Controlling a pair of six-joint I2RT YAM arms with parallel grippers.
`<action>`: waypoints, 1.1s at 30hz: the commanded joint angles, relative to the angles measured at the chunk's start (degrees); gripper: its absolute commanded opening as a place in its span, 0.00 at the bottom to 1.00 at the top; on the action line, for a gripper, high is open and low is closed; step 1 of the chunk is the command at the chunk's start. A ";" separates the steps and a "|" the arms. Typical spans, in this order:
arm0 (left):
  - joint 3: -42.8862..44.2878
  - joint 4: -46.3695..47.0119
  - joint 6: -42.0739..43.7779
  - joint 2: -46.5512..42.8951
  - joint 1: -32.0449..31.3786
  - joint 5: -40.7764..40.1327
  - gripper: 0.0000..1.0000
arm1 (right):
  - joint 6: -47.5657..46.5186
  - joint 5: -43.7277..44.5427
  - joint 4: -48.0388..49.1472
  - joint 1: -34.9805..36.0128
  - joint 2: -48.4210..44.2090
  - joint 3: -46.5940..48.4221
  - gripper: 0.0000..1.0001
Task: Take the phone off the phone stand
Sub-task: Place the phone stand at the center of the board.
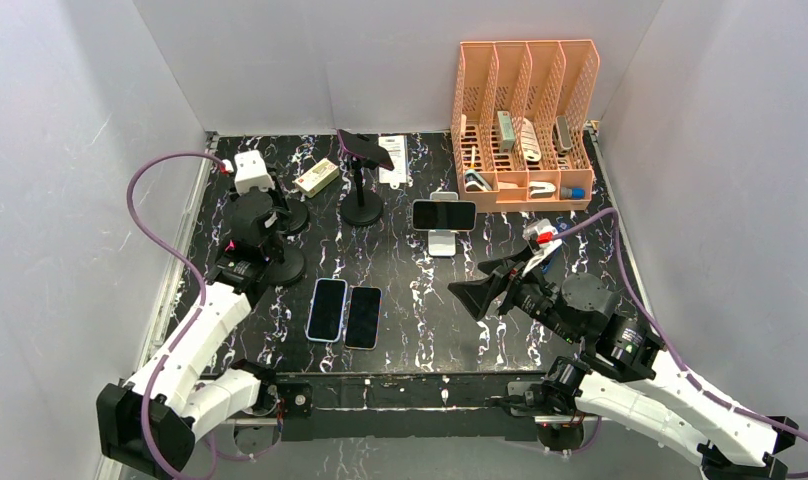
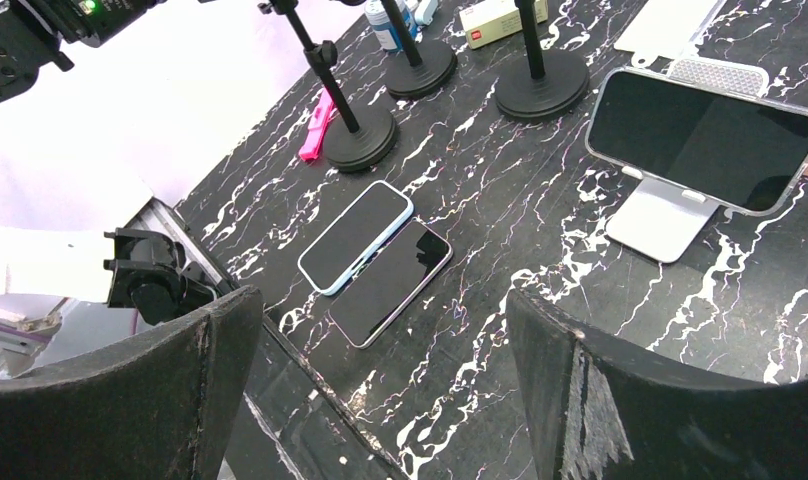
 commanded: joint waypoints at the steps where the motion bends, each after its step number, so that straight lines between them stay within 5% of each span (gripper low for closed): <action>1: -0.67 9.46 0.86 0.07 1.12 -3.20 0.00 | -0.54 0.27 1.56 0.01 -0.58 0.47 0.98; 33: -4.02 12.12 7.78 0.25 4.41 -11.25 0.00 | -2.66 1.60 -1.89 -0.01 -2.08 2.72 0.99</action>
